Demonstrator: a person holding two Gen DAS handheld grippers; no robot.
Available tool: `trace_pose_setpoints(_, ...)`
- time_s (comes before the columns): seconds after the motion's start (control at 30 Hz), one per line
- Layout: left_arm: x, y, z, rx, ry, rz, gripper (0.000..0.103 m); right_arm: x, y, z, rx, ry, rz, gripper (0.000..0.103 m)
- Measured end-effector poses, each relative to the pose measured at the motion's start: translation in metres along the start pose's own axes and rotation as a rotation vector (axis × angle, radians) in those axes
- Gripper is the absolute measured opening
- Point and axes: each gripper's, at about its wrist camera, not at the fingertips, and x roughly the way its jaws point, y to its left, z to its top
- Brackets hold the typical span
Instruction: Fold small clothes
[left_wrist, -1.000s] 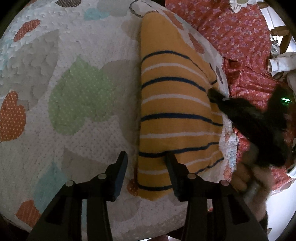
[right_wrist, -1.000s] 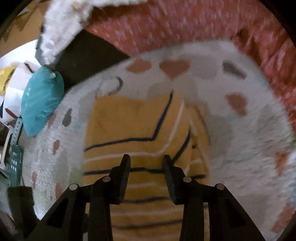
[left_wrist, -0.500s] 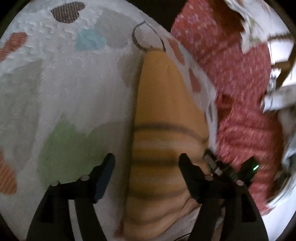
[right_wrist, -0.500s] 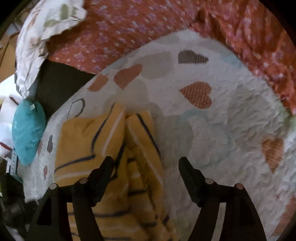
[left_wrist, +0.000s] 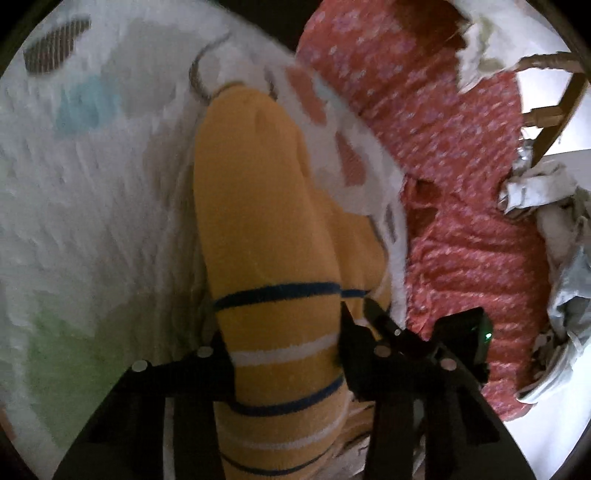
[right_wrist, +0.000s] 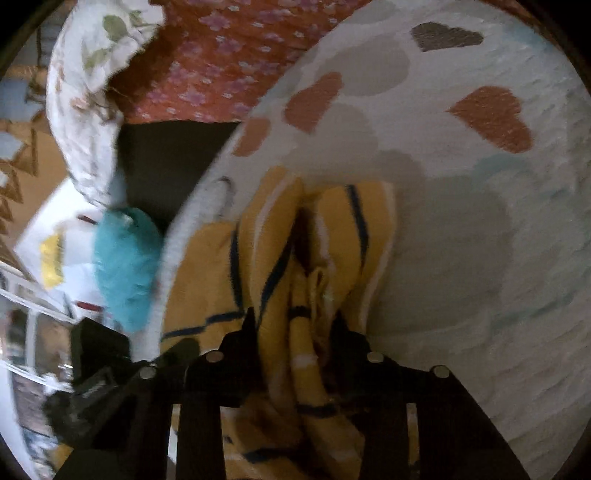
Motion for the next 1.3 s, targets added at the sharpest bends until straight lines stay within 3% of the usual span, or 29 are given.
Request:
trace_pose_setpoints(0.07, -0.015, -0.008, 0.004, 0.045, -0.046, 0.062, 0.042, 0.003, 0.015, -0.003, 0.000, -0.002, 0.070, 0.039)
trace_pose_setpoints(0.13, -0.021, -0.008, 0.007, 0.065, -0.071, 0.150, 0.049, 0.010, 0.029, -0.007, -0.033, -0.003, 0.081, 0.039)
trace_pose_setpoints(0.2, -0.017, 0.007, 0.007, 0.029, -0.049, 0.206, 0.052, 0.019, 0.041, -0.011, -0.090, -0.019, -0.037, 0.045)
trace_pose_setpoints(0.27, -0.013, 0.018, 0.006, 0.008, -0.029, 0.235, 0.055, 0.028, 0.051, -0.016, -0.197, -0.044, -0.279, 0.055)
trace_pose_setpoints(0.3, -0.017, 0.023, 0.005, -0.020, -0.027, 0.223, 0.055, 0.030, 0.054, -0.018, -0.241, -0.055, -0.340, 0.061)
trace_pose_setpoints(0.37, -0.027, 0.025, 0.003, -0.046, -0.037, 0.204, 0.055, 0.025, 0.067, -0.021, -0.333, -0.091, -0.425, 0.061)
trace_pose_setpoints(0.47, -0.047, 0.021, -0.001, -0.040, -0.100, 0.240, 0.055, 0.004, 0.088, -0.026, -0.432, -0.204, -0.521, 0.061)
trace_pose_setpoints(0.53, -0.056, 0.021, -0.006, -0.033, -0.124, 0.263, 0.056, -0.012, 0.100, -0.027, -0.469, -0.282, -0.451, 0.060)
trace_pose_setpoints(0.6, -0.059, 0.023, -0.013, -0.037, -0.123, 0.272, 0.055, -0.023, 0.107, -0.028, -0.452, -0.279, -0.306, 0.050)
trace_pose_setpoints(0.7, -0.055, 0.023, -0.025, -0.033, -0.102, 0.286, 0.056, -0.011, 0.101, -0.026, -0.336, -0.124, -0.059, 0.049)
trace_pose_setpoints(0.77, -0.047, 0.022, -0.033, -0.016, -0.082, 0.298, 0.058, 0.008, 0.091, -0.026, -0.261, -0.022, -0.015, 0.049)
trace_pose_setpoints(0.83, -0.036, 0.019, -0.039, 0.018, -0.049, 0.312, 0.064, 0.029, 0.078, -0.026, -0.234, 0.060, -0.113, 0.044)
trace_pose_setpoints(0.9, -0.023, 0.018, -0.043, 0.045, -0.004, 0.317, 0.070, 0.035, 0.071, -0.025, -0.262, 0.068, -0.204, 0.036)
trace_pose_setpoints(1.1, -0.028, 0.021, -0.059, 0.054, -0.005, 0.331, 0.070, 0.020, 0.070, -0.025, -0.269, 0.027, -0.245, 0.038)
trace_pose_setpoints(1.3, -0.031, 0.023, -0.097, 0.060, 0.011, 0.391, 0.070, 0.004, 0.062, -0.057, -0.319, 0.054, -0.389, 0.040)
